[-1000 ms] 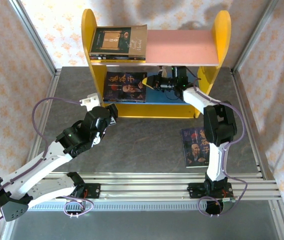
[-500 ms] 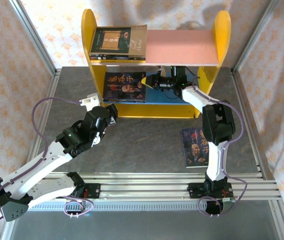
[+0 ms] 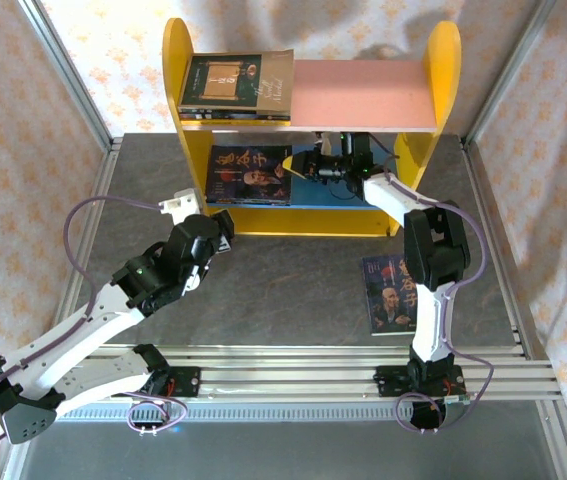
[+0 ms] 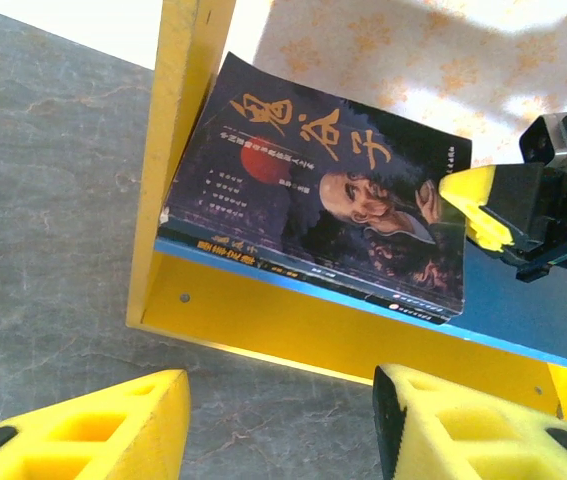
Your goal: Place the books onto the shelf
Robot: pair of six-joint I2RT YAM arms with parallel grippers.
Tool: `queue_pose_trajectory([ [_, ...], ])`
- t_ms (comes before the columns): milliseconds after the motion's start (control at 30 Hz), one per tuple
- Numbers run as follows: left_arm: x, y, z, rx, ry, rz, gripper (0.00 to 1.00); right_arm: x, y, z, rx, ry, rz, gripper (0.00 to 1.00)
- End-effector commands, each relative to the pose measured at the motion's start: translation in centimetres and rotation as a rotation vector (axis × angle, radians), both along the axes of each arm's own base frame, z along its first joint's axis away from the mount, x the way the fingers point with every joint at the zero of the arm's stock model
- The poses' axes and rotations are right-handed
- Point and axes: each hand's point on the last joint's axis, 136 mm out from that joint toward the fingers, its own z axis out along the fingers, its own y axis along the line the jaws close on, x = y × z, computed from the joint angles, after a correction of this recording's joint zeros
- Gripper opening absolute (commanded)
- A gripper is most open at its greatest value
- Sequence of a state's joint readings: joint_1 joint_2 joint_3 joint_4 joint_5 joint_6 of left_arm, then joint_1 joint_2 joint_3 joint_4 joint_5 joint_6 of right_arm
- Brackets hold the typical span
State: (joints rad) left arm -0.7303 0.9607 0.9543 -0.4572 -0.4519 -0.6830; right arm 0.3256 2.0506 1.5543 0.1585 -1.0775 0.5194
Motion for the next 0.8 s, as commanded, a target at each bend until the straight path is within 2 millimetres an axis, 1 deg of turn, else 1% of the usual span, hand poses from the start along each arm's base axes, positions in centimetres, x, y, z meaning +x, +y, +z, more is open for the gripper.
queue_pose_trajectory([
  [0, -0.4, 0.9, -0.2, 0.002, 0.003, 0.026, 0.51, -1.3, 0.9, 2.2, 0.020, -0.065, 0.031, 0.10],
  [300, -0.7, 1.3, -0.2, -0.001, -0.001, 0.033, 0.52, -1.1, 1.2, 2.7, 0.031, -0.067, 0.038, 0.11],
  [400, -0.7, 1.3, -0.1, -0.001, -0.001, 0.032, 0.51, -1.0, 1.3, 2.7, 0.028, -0.067, 0.038, 0.16],
  [533, -0.9, 1.8, 0.0, 0.019, 0.002, 0.046, 0.51, -0.8, 1.1, 2.8, 0.014, -0.068, 0.024, 0.32],
  [667, -1.4, 3.3, -0.1, 0.061, 0.015, 0.096, 0.52, -0.4, 0.4, 3.1, -0.004, -0.068, -0.007, 0.38],
  [767, -1.9, 4.3, -0.6, 0.095, 0.038, 0.127, 0.53, -0.1, -0.9, 3.5, -0.019, -0.072, -0.044, 0.41],
])
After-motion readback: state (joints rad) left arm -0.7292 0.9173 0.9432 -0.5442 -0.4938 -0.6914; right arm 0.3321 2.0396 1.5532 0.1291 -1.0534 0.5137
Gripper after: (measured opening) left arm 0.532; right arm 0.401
